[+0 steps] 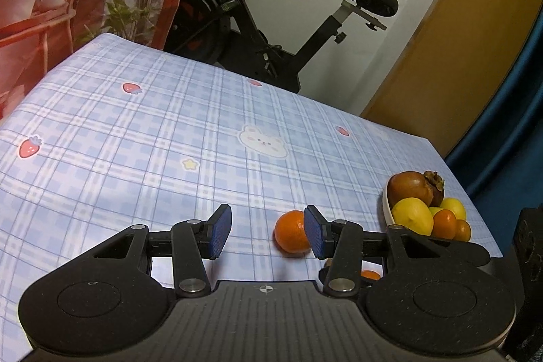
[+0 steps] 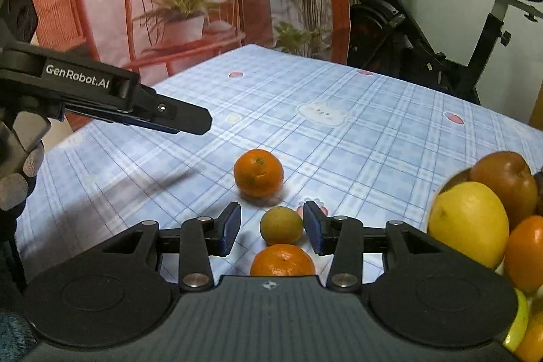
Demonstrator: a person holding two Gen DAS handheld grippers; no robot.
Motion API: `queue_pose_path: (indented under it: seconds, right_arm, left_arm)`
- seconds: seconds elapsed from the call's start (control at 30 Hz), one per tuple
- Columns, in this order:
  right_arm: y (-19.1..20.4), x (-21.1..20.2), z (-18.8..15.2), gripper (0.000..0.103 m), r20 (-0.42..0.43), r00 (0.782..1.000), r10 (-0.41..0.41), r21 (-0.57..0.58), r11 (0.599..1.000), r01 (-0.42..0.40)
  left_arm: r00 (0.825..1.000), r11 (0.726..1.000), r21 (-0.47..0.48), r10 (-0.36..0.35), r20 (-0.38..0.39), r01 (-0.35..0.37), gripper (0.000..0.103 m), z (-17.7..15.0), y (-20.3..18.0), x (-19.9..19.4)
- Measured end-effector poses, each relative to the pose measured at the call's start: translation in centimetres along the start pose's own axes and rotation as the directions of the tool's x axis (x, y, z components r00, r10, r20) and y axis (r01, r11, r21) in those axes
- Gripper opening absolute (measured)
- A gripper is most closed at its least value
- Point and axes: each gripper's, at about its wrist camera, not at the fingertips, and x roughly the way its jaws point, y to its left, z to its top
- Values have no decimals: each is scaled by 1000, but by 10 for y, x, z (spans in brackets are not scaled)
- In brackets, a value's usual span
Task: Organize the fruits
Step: 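Move the left tool back to the loose fruit over another orange, then close the left tool's fingers on the orange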
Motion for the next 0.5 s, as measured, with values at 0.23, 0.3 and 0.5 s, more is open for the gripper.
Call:
queue_pose_path:
  seconds: [0.23, 0.3, 0.5]
  right_arm:
    - [-4, 9, -1, 31, -46, 998, -31, 17, 999, 32]
    - [-2, 9, -2, 31, -45, 999, -30, 10, 999, 31]
    - [-4, 6, -5, 31, -32, 999, -32, 24, 999, 32]
  left_arm:
    - [1000, 1000, 11, -14, -25, 14, 49, -3, -2, 7]
    - [999, 1000, 17, -23, -35, 24, 50, -4, -5, 10]
    - [997, 999, -22, -51, -54, 50, 50, -3, -10, 27]
